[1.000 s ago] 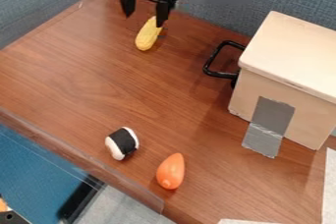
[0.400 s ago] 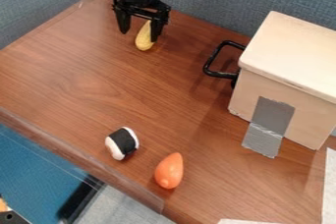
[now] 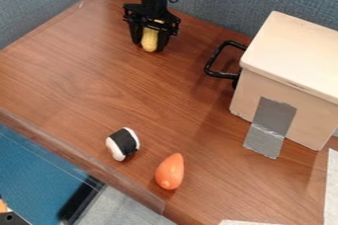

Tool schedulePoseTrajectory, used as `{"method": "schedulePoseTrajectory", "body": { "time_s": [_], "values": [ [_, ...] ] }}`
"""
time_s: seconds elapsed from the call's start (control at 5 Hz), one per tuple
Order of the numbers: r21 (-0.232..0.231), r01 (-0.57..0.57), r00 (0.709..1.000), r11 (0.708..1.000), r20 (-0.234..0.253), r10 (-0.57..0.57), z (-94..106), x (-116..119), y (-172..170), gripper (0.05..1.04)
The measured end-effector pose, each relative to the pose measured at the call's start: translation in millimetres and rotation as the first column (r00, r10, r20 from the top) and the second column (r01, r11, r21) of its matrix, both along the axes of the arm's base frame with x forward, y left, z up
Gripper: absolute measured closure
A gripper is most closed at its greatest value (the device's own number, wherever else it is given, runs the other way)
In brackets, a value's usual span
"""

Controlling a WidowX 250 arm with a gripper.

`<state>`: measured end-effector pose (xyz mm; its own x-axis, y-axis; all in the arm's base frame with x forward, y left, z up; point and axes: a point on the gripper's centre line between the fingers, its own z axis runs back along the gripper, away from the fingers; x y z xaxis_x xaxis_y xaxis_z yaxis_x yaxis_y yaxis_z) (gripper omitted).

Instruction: Move the yellow object to the bottom side of the table.

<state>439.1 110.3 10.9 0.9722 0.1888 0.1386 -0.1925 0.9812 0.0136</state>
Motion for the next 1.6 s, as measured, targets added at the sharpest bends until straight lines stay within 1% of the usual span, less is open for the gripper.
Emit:
{"method": "schedulePoseTrajectory", "body": {
  "time_s": [0.2, 0.4, 0.6, 0.8, 1.0, 1.2, 1.4, 1.6],
  "values": [
    [0.0, -0.003, 1.0, 1.0, 0.0, 0.003, -1.4, -3.5, -0.9, 0.478],
    [-0.012, -0.004, 1.0, 1.0, 0.011, 0.004, 14.0, -18.4, -4.8, 0.478],
    [-0.024, 0.003, 0.999, 1.0, 0.044, -0.002, 39.5, -43.0, -13.3, 0.478],
    [-0.04, 0.01, 0.999, 0.999, 0.04, -0.009, 51.4, -84.9, -27.6, 0.478],
    [-0.065, 0.03, 0.999, 0.997, 0.03, -0.028, 51.8, -127.2, -41.9, 0.478],
    [-0.076, 0.026, 1.0, 0.997, -0.008, -0.027, 40.2, -164.0, -39.5, 0.478],
    [-0.06, 0.027, 0.999, 0.998, -0.038, -0.029, 27.5, -186.4, -30.8, 0.478],
    [-0.032, 0.049, 0.998, 0.998, -0.045, -0.05, 21.6, -187.5, -20.6, 0.478]
  ]
}}
